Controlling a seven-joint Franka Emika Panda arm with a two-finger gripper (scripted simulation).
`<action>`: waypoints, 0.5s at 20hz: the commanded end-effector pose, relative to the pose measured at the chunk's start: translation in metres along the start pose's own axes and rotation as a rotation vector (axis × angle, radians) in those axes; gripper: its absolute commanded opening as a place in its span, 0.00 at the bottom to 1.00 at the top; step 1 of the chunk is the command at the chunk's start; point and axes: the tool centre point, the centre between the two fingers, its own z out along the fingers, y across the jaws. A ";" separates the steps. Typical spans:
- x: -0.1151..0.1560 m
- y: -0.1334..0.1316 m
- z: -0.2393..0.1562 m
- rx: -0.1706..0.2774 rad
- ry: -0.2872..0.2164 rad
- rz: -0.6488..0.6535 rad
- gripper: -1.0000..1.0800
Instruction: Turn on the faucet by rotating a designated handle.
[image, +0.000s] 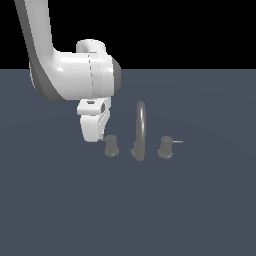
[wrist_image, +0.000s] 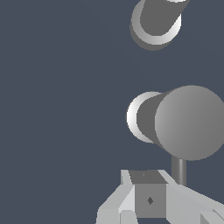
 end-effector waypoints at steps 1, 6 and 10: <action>-0.005 0.009 0.000 0.000 0.000 0.000 0.00; -0.001 0.011 0.000 0.007 -0.001 0.007 0.00; 0.001 0.025 0.000 0.005 -0.001 0.005 0.00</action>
